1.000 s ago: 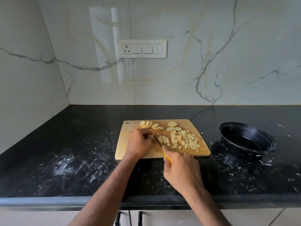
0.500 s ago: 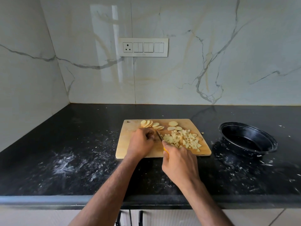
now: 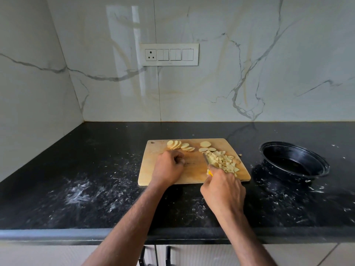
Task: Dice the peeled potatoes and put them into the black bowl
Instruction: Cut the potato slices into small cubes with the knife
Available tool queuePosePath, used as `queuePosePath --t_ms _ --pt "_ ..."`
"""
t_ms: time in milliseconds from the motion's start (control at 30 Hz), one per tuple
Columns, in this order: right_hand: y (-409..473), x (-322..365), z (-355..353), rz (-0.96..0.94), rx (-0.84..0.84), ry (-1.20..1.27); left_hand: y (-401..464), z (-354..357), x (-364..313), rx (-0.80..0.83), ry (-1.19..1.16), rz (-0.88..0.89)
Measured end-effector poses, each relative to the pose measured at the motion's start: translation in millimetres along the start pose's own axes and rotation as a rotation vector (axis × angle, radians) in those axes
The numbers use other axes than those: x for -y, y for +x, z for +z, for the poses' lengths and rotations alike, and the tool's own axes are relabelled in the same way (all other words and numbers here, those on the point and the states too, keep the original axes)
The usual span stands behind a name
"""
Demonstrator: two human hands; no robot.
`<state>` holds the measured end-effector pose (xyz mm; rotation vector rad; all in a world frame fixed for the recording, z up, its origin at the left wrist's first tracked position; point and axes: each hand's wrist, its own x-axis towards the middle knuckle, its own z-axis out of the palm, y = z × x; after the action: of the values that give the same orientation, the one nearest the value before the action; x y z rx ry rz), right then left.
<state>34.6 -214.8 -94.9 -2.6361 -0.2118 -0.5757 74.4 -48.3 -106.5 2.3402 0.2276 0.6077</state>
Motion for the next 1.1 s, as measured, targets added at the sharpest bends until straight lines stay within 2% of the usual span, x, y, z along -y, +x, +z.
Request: queuePosePath --t_ms 133,333,533,700,900,1100 --pt "0.7 1.5 -3.3 0.024 -0.021 0.015 -0.4 -0.1 0.1 0.007 0.004 0.004" --pt "-2.5 0.0 -9.0 -0.145 0.051 0.000 1.3 1.0 2.4 0.002 0.015 0.019" --pt "0.9 -10.1 -13.4 -0.030 0.046 -0.018 1.2 2.2 3.4 0.029 0.004 0.013" --pt "18.5 -19.8 -21.7 -0.076 0.014 -0.008 1.8 1.3 3.3 0.039 0.022 0.036" --pt "35.3 -38.8 -25.4 -0.044 -0.042 -0.022 2.4 4.2 -7.2 0.008 0.077 0.115" --pt "34.6 -40.8 -14.5 -0.062 -0.022 -0.010 52.3 20.6 -35.1 0.000 0.210 0.181"
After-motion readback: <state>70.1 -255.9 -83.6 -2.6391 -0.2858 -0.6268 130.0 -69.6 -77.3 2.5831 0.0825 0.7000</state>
